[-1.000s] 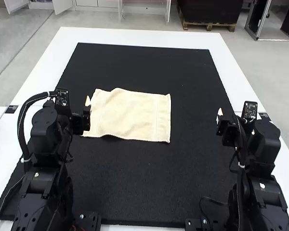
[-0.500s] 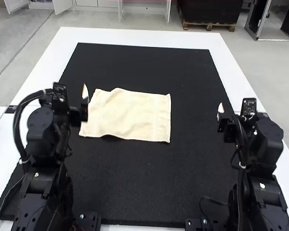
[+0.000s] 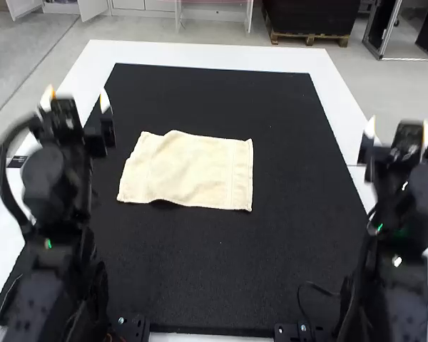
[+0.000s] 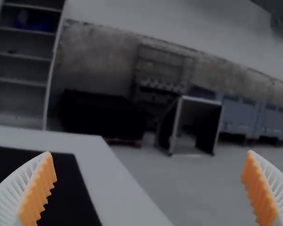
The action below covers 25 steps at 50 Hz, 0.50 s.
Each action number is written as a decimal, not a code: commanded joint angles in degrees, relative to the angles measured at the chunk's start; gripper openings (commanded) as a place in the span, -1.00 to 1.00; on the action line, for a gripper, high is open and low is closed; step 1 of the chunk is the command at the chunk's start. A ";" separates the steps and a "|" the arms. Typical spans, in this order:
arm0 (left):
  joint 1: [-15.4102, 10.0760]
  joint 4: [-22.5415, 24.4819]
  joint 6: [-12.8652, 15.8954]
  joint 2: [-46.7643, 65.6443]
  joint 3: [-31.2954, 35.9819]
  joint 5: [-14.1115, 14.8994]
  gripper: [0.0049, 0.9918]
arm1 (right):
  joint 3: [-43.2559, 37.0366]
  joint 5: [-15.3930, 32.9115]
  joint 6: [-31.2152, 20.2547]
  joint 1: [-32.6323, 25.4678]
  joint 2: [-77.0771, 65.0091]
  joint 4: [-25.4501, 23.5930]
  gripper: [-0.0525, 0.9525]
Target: Fold the towel.
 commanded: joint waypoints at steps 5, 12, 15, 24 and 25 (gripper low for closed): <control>-1.26 -1.94 -1.41 25.55 23.07 2.89 0.94 | 22.10 -5.11 15.80 -1.00 26.65 -1.05 0.91; -0.30 -3.70 -3.96 43.66 35.29 3.95 0.93 | 31.77 -5.11 17.82 0.32 44.22 -3.78 0.91; -0.56 -4.23 -6.69 49.10 38.80 4.12 0.93 | 33.62 -4.49 17.21 1.72 48.53 -3.25 0.91; -0.38 -6.34 -13.98 59.39 40.91 -0.27 0.92 | 34.58 -0.89 12.55 9.37 55.12 0.97 0.90; -0.12 -6.78 -14.16 60.18 40.47 -0.71 0.92 | 34.32 0.08 12.46 10.25 55.56 1.32 0.90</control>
